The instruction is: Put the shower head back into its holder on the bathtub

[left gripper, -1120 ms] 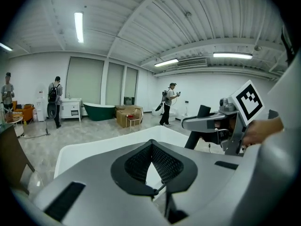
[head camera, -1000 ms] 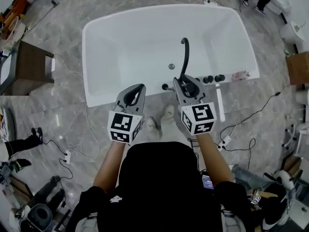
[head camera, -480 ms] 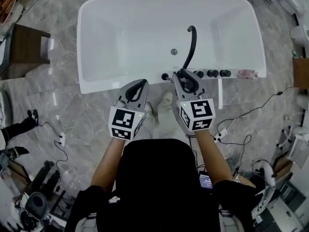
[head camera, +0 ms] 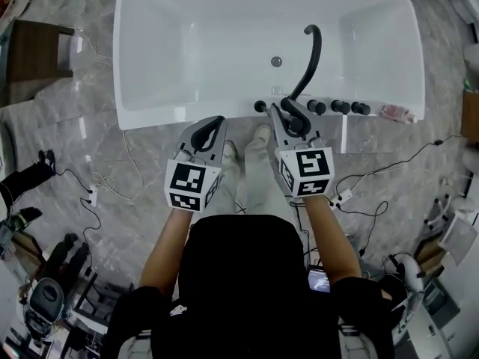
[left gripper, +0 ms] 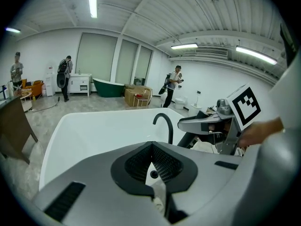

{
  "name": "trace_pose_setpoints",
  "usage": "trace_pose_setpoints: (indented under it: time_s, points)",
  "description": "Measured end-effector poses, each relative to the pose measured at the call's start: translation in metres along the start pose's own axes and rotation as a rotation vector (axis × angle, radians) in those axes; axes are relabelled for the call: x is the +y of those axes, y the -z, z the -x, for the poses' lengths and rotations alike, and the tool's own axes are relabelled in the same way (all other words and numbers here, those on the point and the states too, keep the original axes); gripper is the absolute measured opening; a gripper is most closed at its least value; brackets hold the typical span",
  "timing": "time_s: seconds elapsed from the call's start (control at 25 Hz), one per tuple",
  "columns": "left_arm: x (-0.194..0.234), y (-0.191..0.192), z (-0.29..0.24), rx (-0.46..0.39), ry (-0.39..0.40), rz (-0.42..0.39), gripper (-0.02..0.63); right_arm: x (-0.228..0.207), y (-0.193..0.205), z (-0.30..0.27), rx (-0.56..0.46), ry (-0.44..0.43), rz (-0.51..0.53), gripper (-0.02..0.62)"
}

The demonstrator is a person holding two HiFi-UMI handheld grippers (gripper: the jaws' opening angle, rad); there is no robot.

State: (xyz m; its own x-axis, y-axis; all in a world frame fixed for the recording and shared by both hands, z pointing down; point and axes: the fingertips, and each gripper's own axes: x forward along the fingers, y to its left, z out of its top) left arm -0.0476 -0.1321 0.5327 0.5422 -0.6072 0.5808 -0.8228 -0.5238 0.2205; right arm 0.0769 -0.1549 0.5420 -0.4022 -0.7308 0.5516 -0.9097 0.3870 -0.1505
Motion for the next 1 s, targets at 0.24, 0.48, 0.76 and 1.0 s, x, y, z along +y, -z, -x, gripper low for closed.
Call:
trace_pose_setpoints:
  time_s: [0.24,0.48,0.76,1.0]
  points:
    - [0.013,0.023,-0.022,0.030,0.000,0.017,0.014,-0.003,0.026,-0.026,0.038,-0.010,0.000,0.099]
    - [0.018,0.051,-0.041,0.063,0.007,0.035,0.014,-0.008,0.056,-0.048,0.064,-0.020,0.003,0.099]
    - [0.026,0.085,-0.055,0.108,0.001,0.043,0.014,-0.004,0.087,-0.076,0.092,-0.040,0.039,0.098]
    - [0.030,0.107,-0.066,0.132,-0.010,-0.001,0.014,-0.008,0.107,-0.094,0.106,-0.049,0.049,0.100]
